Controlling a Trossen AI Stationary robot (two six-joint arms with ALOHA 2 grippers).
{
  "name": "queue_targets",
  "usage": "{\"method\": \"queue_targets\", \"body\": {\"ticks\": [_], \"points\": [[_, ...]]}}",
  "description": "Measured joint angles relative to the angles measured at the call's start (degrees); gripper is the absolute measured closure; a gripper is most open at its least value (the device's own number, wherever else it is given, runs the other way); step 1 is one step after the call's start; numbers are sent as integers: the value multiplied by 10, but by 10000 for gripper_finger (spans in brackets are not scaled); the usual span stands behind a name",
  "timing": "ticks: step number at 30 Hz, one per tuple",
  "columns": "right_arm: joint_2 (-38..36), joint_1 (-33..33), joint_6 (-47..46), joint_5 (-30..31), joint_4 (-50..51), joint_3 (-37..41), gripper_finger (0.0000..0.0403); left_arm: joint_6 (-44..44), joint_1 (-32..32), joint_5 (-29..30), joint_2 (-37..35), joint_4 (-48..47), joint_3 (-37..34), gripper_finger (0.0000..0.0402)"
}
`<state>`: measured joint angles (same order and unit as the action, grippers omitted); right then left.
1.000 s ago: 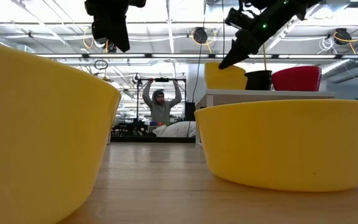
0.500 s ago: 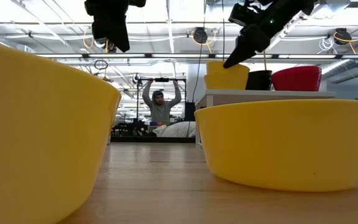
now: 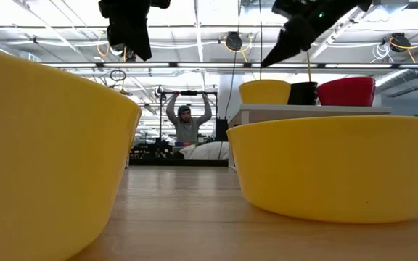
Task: Pick & Place Mini bowls
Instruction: Stack the yellow bowl on top of the yellow bowl on the shelf
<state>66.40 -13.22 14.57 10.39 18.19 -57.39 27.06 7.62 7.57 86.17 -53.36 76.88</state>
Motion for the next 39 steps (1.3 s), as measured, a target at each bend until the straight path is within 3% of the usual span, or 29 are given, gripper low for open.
{"method": "queue_targets", "body": {"ticks": [5,14,29,39], "points": [[-48,34,-4,-1,0,0,261,2,0,0,0,0,0,369],[-48,179,-33,-47,5,0,266,2,0,5,0,1,0,369],[87,367,-230,-76,-9,0,259,42,4,5,0,1,0,369],[194,411,-264,-29,-93,0,234,56,36,5,0,1,0,369]]}}
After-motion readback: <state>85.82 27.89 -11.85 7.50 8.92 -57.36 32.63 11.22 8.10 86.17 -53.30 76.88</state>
